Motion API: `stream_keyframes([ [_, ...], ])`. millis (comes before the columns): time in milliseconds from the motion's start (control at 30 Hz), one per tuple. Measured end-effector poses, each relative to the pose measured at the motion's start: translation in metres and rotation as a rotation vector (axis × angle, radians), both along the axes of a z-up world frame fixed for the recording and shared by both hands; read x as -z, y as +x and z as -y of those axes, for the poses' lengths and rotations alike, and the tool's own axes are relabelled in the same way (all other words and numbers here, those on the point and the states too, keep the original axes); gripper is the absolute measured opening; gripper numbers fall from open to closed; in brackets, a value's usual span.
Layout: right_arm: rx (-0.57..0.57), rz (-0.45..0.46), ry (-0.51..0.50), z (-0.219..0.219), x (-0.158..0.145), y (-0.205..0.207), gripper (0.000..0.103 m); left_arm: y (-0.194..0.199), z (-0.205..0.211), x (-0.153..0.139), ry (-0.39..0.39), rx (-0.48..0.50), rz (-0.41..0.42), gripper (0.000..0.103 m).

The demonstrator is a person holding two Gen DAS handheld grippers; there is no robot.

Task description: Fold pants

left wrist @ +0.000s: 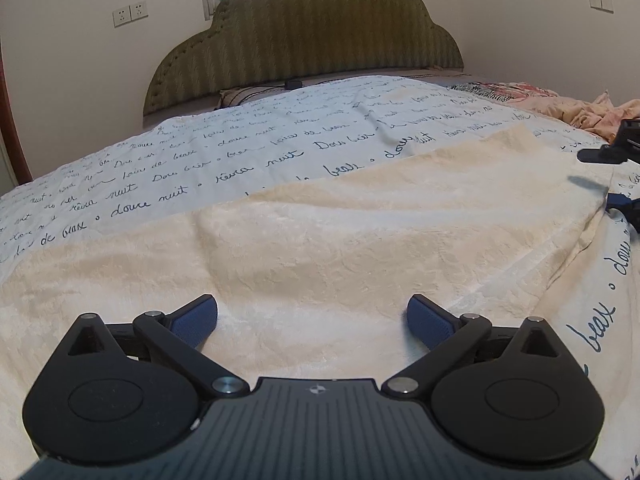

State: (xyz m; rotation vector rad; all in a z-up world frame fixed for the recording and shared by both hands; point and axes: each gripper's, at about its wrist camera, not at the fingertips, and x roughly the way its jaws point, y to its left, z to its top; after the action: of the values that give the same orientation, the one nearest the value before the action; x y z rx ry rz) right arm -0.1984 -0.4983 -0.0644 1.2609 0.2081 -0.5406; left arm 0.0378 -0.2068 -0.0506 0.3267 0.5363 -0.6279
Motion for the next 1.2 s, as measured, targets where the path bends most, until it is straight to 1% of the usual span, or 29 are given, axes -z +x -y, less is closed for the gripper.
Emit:
stream_keyframes([
  [133, 0.020, 0.024, -0.020, 0.003, 0.003, 0.010, 0.050, 0.002, -0.003, 0.000, -0.012, 0.000, -0.013, 0.103],
  [167, 0.023, 0.039, -0.018, 0.004, 0.004, 0.012, 0.051, 0.002, -0.003, 0.000, -0.015, 0.000, -0.017, 0.103],
  [200, 0.019, 0.057, -0.020, 0.006, 0.004, 0.014, 0.051, 0.003, -0.003, 0.000, -0.017, -0.001, -0.021, 0.103],
  [233, 0.012, 0.055, -0.031, 0.007, 0.003, 0.018, 0.051, 0.003, -0.003, 0.001, -0.020, -0.001, -0.024, 0.103],
  [267, 0.014, 0.028, -0.042, 0.008, 0.003, 0.022, 0.047, 0.003, -0.003, 0.001, -0.022, -0.001, -0.026, 0.103],
  [300, 0.017, -0.007, -0.053, 0.009, 0.003, 0.025, 0.040, 0.003, -0.003, 0.001, -0.023, -0.001, -0.028, 0.103],
  [333, 0.017, -0.039, -0.059, 0.009, 0.004, 0.026, 0.021, 0.003, -0.004, 0.001, -0.025, -0.001, -0.031, 0.103],
  [367, 0.014, -0.051, -0.060, 0.007, 0.003, 0.024, 0.020, 0.004, -0.004, 0.001, -0.029, 0.000, -0.033, 0.103],
  [433, 0.010, -0.033, -0.084, 0.002, 0.001, 0.020, 0.018, 0.005, -0.006, 0.000, -0.040, 0.002, -0.042, 0.103],
  [467, 0.004, -0.038, -0.113, -0.001, -0.004, 0.018, 0.018, 0.006, -0.007, -0.002, -0.047, 0.002, -0.051, 0.102],
  [500, -0.008, -0.050, -0.156, -0.005, -0.011, 0.019, 0.018, 0.008, -0.008, -0.004, -0.056, 0.002, -0.058, 0.100],
  [533, -0.028, -0.067, -0.212, -0.011, -0.020, 0.021, 0.018, 0.009, -0.010, -0.007, -0.075, 0.006, -0.067, 0.099],
  [600, -0.075, -0.098, -0.321, -0.022, -0.038, 0.028, 0.017, 0.011, -0.015, -0.014, -0.131, 0.024, -0.097, 0.099],
  [633, -0.102, -0.112, -0.384, -0.030, -0.049, 0.032, 0.017, 0.013, -0.019, -0.018, -0.179, 0.035, -0.123, 0.100],
  [700, -0.154, -0.139, -0.503, -0.048, -0.067, 0.041, 0.017, 0.019, -0.027, -0.025, -0.293, 0.048, -0.203, 0.101],
  [767, -0.214, -0.169, -0.625, -0.070, -0.082, 0.050, 0.017, 0.030, -0.033, -0.026, -0.397, 0.055, -0.316, 0.101],
  [867, -0.307, -0.216, -0.825, -0.113, -0.100, 0.063, 0.017, 0.055, -0.041, -0.017, -0.575, 0.029, -0.560, 0.101],
  [933, -0.365, -0.222, -0.911, -0.137, -0.106, 0.071, 0.017, 0.069, -0.047, -0.009, -0.686, 0.031, -0.702, 0.101],
  [967, -0.400, -0.225, -0.951, -0.150, -0.109, 0.075, 0.017, 0.073, -0.048, -0.007, -0.728, 0.044, -0.746, 0.101],
  [1067, -0.485, -0.254, -1.060, -0.182, -0.109, 0.083, 0.017, 0.078, -0.047, -0.005, -0.848, 0.082, -0.844, 0.102],
  [1100, -0.509, -0.262, -1.095, -0.192, -0.108, 0.085, 0.017, 0.080, -0.045, -0.004, -0.877, 0.092, -0.875, 0.103],
  [1167, -0.553, -0.267, -1.158, -0.210, -0.106, 0.085, 0.017, 0.086, -0.038, -0.003, -0.912, 0.089, -0.943, 0.103],
  [1200, -0.574, -0.265, -1.180, -0.217, -0.106, 0.084, 0.017, 0.088, -0.034, -0.002, -0.920, 0.084, -0.956, 0.103],
])
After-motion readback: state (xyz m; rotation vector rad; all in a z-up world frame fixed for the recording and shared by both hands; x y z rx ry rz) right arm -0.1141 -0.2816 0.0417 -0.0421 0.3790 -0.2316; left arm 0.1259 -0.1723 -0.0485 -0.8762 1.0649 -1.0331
